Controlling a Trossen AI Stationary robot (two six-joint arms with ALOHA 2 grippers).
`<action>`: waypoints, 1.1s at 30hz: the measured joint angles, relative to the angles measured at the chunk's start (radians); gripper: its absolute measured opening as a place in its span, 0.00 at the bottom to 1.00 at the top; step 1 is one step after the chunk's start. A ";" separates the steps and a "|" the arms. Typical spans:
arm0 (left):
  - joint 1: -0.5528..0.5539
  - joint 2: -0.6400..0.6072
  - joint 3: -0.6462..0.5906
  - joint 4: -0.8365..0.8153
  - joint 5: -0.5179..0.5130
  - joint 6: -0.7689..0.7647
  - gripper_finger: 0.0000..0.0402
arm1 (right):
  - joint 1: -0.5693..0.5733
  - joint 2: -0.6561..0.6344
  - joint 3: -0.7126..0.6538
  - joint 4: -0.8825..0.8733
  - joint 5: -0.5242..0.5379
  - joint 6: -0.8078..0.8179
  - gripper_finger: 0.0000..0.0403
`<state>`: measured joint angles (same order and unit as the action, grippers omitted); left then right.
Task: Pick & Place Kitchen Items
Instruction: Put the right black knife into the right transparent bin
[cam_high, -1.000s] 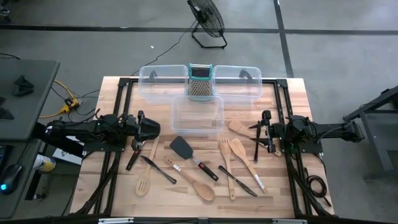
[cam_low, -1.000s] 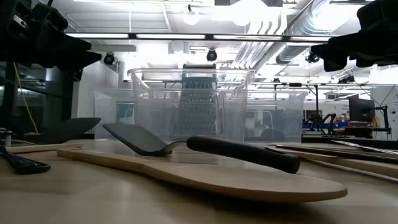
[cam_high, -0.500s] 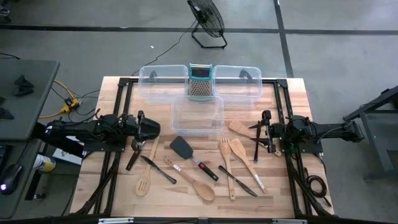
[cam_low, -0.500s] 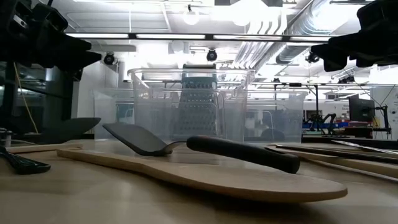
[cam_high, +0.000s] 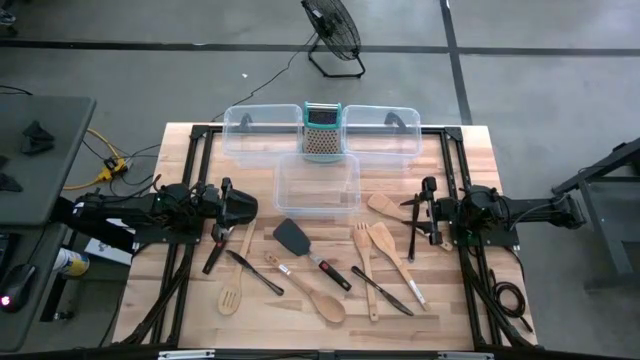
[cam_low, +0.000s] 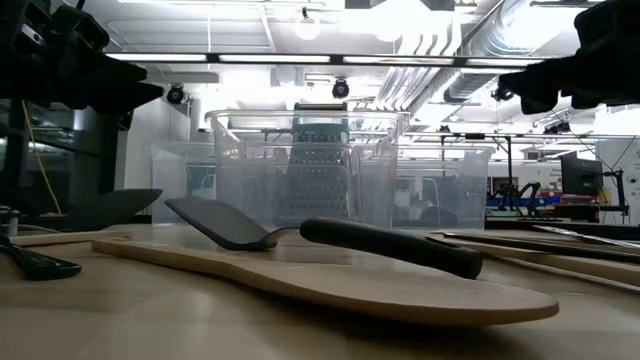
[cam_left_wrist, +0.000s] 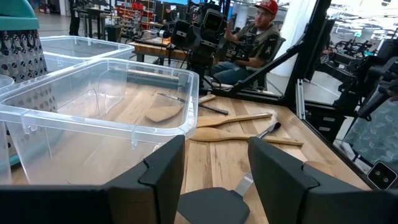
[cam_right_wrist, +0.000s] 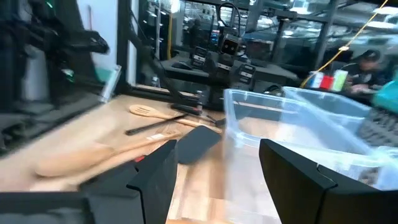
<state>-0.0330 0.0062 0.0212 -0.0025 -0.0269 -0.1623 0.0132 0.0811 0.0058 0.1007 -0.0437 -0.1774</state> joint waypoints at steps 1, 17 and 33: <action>0.000 0.000 0.000 0.000 0.000 0.000 0.44 | 0.000 0.000 0.000 -0.001 0.031 -0.025 0.55; 0.000 0.000 0.000 0.000 0.000 0.000 0.44 | 0.000 0.000 0.000 0.000 0.184 -0.185 0.55; 0.000 0.000 0.000 0.000 0.000 0.000 0.44 | 0.000 0.007 0.009 0.001 0.112 0.006 0.55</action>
<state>-0.0331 0.0063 0.0214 -0.0025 -0.0268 -0.1621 0.0128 0.0883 0.0150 0.1021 0.0680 -0.1713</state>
